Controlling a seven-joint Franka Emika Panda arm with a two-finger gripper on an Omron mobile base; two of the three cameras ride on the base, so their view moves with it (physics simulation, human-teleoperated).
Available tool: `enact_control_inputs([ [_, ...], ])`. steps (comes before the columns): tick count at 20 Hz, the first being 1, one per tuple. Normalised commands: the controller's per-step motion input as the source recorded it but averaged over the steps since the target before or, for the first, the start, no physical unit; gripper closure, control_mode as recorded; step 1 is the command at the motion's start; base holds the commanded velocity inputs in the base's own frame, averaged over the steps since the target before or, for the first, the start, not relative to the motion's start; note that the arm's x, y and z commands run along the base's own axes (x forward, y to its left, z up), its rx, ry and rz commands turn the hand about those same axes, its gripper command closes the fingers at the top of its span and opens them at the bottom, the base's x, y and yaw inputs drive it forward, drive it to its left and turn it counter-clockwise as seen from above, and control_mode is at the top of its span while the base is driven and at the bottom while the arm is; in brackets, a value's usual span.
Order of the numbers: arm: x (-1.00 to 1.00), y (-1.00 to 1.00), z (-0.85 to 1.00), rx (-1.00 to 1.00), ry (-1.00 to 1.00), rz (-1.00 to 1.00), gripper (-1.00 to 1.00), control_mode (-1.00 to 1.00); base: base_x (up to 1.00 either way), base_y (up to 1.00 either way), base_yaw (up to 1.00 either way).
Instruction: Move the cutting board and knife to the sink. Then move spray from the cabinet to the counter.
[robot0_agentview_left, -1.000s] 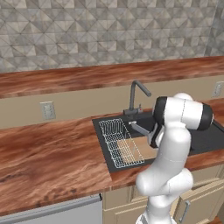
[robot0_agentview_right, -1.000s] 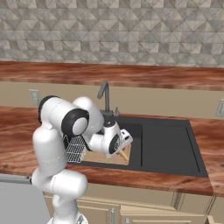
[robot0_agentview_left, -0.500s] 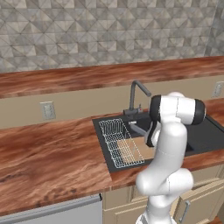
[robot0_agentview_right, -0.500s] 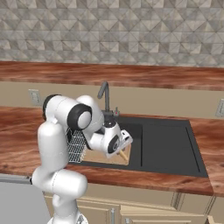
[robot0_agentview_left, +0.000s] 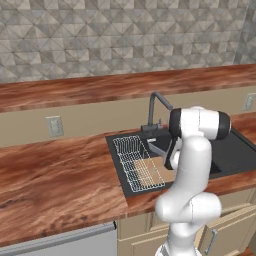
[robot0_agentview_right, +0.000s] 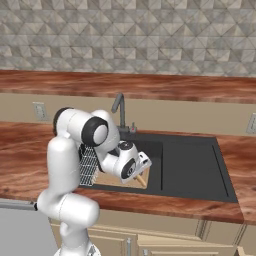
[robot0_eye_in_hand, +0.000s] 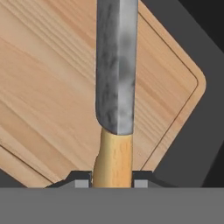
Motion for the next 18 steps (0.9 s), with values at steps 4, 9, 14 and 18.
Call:
enact_control_inputs([
  [4, 0.14, 0.00, -0.18, 0.00, 0.00, 0.00, 1.00, -1.00, 0.00, 0.00, 0.00],
  [9, 0.27, 0.00, -0.20, 0.01, 0.00, 0.00, 1.00, -1.00, 0.00, 0.00, 0.00],
  [14, 0.41, 0.00, -0.25, 0.03, 0.00, 0.00, 1.00, -1.00, 0.00, 0.00, 0.00],
  [18, 0.35, 0.00, -0.32, 0.04, 0.00, 0.00, -1.00, -1.00, 0.00, 0.00, 0.00],
])
